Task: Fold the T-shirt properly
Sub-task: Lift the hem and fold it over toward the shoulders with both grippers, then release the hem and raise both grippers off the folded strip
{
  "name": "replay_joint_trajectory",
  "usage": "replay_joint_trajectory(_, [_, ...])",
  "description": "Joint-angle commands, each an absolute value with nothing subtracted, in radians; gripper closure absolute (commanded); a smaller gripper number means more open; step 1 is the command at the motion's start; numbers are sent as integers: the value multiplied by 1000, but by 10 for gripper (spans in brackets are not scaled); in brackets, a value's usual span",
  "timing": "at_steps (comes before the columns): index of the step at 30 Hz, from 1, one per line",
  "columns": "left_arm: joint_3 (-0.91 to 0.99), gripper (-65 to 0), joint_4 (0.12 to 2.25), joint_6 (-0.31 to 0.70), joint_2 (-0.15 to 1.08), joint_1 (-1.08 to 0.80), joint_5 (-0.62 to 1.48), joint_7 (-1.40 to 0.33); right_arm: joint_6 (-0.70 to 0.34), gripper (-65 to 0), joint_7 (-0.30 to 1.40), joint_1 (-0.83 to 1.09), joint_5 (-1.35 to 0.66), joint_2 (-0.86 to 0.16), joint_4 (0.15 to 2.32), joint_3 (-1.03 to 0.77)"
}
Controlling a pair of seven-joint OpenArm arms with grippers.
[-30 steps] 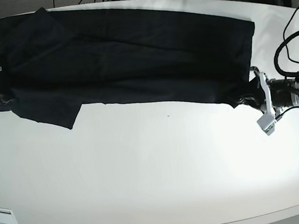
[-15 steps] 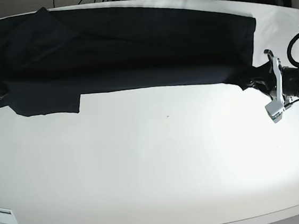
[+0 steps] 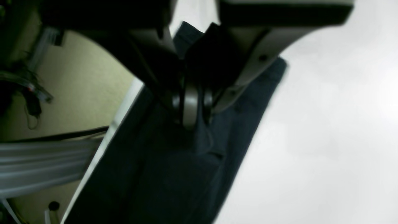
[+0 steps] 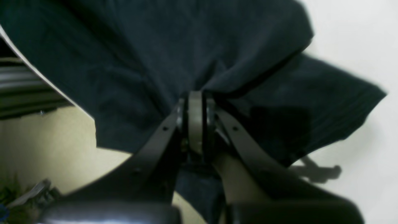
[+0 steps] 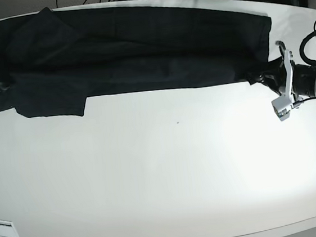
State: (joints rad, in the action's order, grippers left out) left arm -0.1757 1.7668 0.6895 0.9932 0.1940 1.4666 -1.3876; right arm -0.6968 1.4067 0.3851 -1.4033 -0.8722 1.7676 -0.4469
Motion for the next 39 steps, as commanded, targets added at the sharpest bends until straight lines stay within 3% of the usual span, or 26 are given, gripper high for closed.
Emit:
replay_joint_trajectory(1, [-163, 0, 1779, 698, 1017, 188, 1484, -1396, -698, 0, 1396, 387, -1391, -899, 1779, -462])
replay_joint_trajectory(18, [-163, 0, 1778, 698, 1017, 75, 1428, -1396, -698, 0, 1396, 459, -1325, -867, 1779, -462])
replay_joint_trajectory(24, [-163, 0, 1776, 698, 1017, 75, 1347, -1377, -698, -22, 1329, 456, -1152, -831, 1779, -462])
replay_joint_trajectory(25, [-163, -51, 1776, 698, 1017, 75, 1347, -1377, -698, -100, 1334, 448, -1150, -835, 1779, -462])
replay_joint_trajectory(27, [-163, -220, 1776, 698, 1017, 75, 1347, -1377, -698, -257, 1367, 427, -1184, -849, 1779, -470])
replay_joint_trajectory(28, [-163, -294, 1776, 698, 1017, 75, 1346, -1377, -698, -301, 1396, 414, -1232, -855, 1781, -477])
replay_joint_trajectory(30, [-163, -363, 1776, 698, 1017, 75, 1346, -1377, -698, -309, 1396, 392, -1351, -865, 1794, -496])
replay_joint_trajectory(32, [-163, -364, 1776, 698, 1017, 75, 1346, -1374, -698, -309, 1396, 374, -1470, -865, 1817, -524])
replay_joint_trajectory(36, [-163, -364, 1776, 660, 1017, 78, 1347, -1304, -698, -304, 1396, 368, -1484, -842, 1835, -569])
replay_joint_trajectory(38, [-162, -364, 1776, 631, 1017, 84, 1349, -1256, -698, -240, 1396, 369, -1484, -786, 1829, -569])
replay_joint_trajectory(39, [-162, -364, 1776, 628, 1015, 91, 1349, -1257, -698, -173, 1396, 369, -1484, -749, 1826, -568])
